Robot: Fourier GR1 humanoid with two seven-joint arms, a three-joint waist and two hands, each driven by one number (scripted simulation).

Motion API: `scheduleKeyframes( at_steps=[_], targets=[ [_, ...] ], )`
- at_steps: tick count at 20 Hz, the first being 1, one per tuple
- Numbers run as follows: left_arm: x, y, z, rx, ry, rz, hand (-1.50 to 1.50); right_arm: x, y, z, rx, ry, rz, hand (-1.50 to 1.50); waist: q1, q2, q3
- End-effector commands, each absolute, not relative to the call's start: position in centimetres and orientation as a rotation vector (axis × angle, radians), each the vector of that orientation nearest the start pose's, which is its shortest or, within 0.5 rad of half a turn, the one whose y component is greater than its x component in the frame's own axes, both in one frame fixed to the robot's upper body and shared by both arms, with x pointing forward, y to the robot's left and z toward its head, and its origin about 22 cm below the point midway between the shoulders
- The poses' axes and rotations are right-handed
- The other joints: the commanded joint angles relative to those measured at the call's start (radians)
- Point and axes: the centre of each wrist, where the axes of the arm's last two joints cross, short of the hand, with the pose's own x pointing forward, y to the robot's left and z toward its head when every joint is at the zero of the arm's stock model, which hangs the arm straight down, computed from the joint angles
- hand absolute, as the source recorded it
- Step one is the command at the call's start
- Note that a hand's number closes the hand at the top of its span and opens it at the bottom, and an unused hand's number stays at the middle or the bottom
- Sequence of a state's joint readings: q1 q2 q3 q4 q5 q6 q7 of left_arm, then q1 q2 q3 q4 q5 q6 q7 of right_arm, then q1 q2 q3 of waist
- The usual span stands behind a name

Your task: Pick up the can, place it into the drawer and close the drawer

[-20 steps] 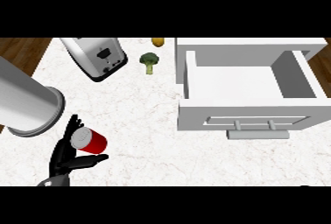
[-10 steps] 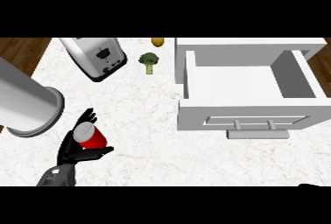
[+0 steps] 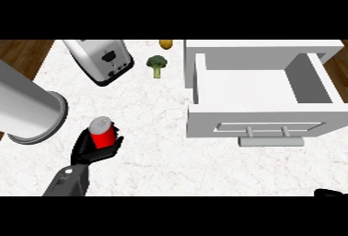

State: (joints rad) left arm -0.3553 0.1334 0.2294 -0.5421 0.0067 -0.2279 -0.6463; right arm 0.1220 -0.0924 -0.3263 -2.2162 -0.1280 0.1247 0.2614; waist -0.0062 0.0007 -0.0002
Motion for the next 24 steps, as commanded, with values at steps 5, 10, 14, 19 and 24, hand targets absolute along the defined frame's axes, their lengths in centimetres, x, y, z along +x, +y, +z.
scheduleKeyframes(
  at_steps=[5,10,14,19,24],
  targets=[
    [30.3,26.9,-11.8,-0.11,-1.579,0.058,1.5,17.8,-30.2,14.6,-0.25,-1.858,-0.056,-1.5,-0.004,0.002,-0.001],
    [32.8,20.7,-10.0,-0.066,-1.624,0.132,1.5,16.8,-30.7,13.3,-0.265,-1.853,-0.053,-1.5,0.0,-0.001,0.0],
    [35.0,19.9,-7.8,-0.086,-1.645,0.092,1.5,16.4,-29.0,15.3,-0.274,-1.87,-0.061,-1.5,0.0,-0.001,0.0],
    [38.4,17.9,-2.6,-0.118,-1.642,0.023,1.5,16.6,-30.8,13.7,-0.268,-1.871,-0.062,-1.5,0.001,-0.002,0.001],
    [37.7,14.5,-0.1,-0.129,-1.692,-0.069,1.5,16.2,-30.4,14.3,-0.277,-1.88,-0.055,-1.5,-0.001,-0.006,0.001]
  ],
)
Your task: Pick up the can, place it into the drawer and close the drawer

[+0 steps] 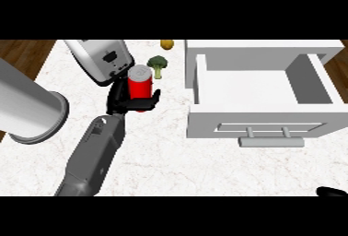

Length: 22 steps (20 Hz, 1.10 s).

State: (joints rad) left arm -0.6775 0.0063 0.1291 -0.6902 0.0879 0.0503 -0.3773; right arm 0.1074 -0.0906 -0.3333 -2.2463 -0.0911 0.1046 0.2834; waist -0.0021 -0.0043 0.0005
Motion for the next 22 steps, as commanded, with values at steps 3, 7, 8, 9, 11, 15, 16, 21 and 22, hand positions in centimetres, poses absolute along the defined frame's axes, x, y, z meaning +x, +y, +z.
scheduleKeyframes(
  at_steps=[3,7,8,9,11,15,16,21,22],
  targets=[
    [40.5,12.2,6.3,-0.169,-1.698,-0.067,1.5,16.2,-29.9,13.7,-0.277,-1.878,-0.054,-1.5,-0.009,0.001,0.0],
    [41.3,11.3,10.3,-0.169,-1.707,-0.084,1.5,16.0,-30.2,15.7,-0.287,-1.868,-0.055,-1.5,-0.008,0.003,-0.001],
    [40.8,9.9,12.2,-0.184,-1.709,-0.075,1.5,15.9,-30.7,15.9,-0.271,-1.871,-0.044,-1.5,-0.007,0.0,0.0],
    [40.5,8.8,12.5,-0.196,-1.703,-0.092,1.5,16.9,-29.8,13.5,-0.29,-1.872,-0.044,-1.5,-0.008,0.002,0.0],
    [40.0,7.8,14.4,-0.181,-1.721,-0.097,1.5,16.4,-29.8,13.5,-0.295,-1.88,-0.061,-1.5,-0.006,0.001,0.0],
    [40.7,5.2,18.0,-0.13,-1.738,-0.129,1.5,16.2,-30.2,15.8,-0.295,-1.884,-0.066,-1.5,-0.016,0.004,0.0],
    [39.8,5.4,19.7,-0.179,-1.717,-0.14,1.5,17.5,-30.5,14.5,-0.294,-1.867,-0.087,-1.5,0.001,0.001,0.0],
    [41.9,3.0,22.0,-0.123,-1.713,-0.172,1.5,15.8,-28.9,15.6,-0.278,-1.889,-0.059,-1.5,-0.026,0.007,0.0],
    [41.8,2.2,23.2,-0.125,-1.728,-0.158,1.5,16.7,-30.7,17.2,-0.286,-1.899,-0.061,-1.5,-0.032,0.008,0.0]
  ],
)
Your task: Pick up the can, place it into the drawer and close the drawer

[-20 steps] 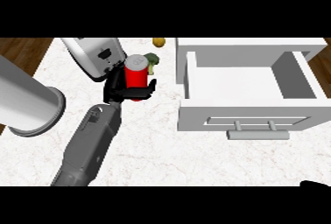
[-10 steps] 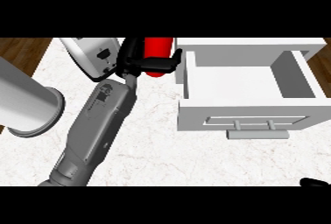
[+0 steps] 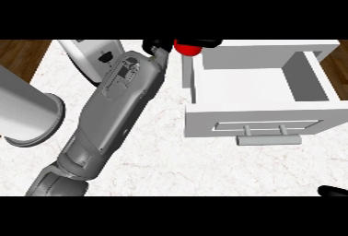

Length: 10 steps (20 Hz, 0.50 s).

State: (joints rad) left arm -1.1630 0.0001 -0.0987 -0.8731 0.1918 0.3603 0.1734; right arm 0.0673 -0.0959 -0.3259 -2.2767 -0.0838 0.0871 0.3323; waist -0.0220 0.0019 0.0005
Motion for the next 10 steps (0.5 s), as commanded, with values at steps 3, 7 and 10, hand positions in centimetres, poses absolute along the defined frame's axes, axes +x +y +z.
scheduleKeyframes(
  at_steps=[3,7,10],
  targets=[
    [42.3,1.6,23.5,-0.111,-1.712,-0.198,1.5,17.5,-31.5,16.3,-0.296,-1.892,-0.057,-1.5,-0.007,0.004,0.0],
    [41.8,-0.8,25.8,-0.093,-1.719,-0.208,1.5,18.0,-29.7,17.3,-0.283,-1.905,-0.047,-1.5,-0.02,0.006,0.0],
    [42.5,-0.8,25.1,-0.074,-1.68,-0.218,1.5,17.1,-29.7,17.9,-0.287,-1.907,-0.047,-1.5,-0.025,0.006,0.0]
  ],
)
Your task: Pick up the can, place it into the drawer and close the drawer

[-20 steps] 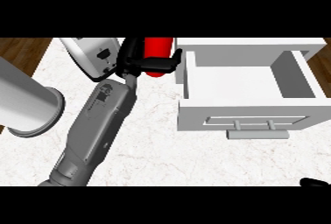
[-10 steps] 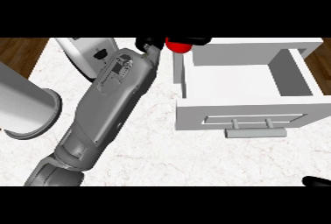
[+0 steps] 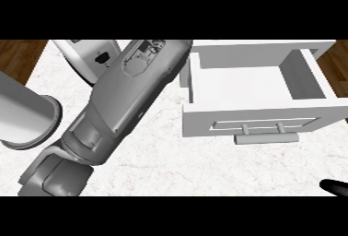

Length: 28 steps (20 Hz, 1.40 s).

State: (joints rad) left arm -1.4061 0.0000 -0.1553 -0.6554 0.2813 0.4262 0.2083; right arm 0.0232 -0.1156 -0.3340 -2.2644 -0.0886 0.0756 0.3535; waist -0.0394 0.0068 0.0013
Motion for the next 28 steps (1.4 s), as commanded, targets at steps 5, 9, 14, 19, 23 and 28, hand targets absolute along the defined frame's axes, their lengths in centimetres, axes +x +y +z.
scheduleKeyframes(
  at_steps=[5,9,14,19,23,28],
  targets=[
    [42.6,-1.8,25.1,-0.025,-1.678,-0.228,1.5,17.1,-28.8,16.9,-0.246,-1.91,-0.029,-1.5,-0.033,0.006,0.001],
    [42.8,-2.2,25.5,0.013,-1.679,-0.23,1.5,17.8,-29.4,18.7,-0.27,-1.904,-0.035,-1.5,-0.032,0.008,0.0],
    [42.7,-2.9,26.8,0.085,-1.69,-0.156,-1.5,17.3,-29.0,18.0,-0.268,-1.914,-0.016,-1.5,-0.054,0.01,0.002],
    [43.2,-2.2,24.7,0.145,-1.718,-0.112,-1.5,19.1,-28.7,17.2,-0.226,-1.923,0.012,-1.5,-0.068,0.018,0.003],
    [43.7,-1.4,23.7,0.137,-1.725,-0.079,-1.5,19.1,-29.1,18.0,-0.327,-1.941,0.135,-1.5,-0.066,0.025,0.002],
    [43.6,-2.0,25.1,0.133,-1.708,-0.034,-1.5,19.9,-28.9,18.8,-0.357,-2.011,0.244,-1.5,-0.076,0.027,0.003]
  ],
)
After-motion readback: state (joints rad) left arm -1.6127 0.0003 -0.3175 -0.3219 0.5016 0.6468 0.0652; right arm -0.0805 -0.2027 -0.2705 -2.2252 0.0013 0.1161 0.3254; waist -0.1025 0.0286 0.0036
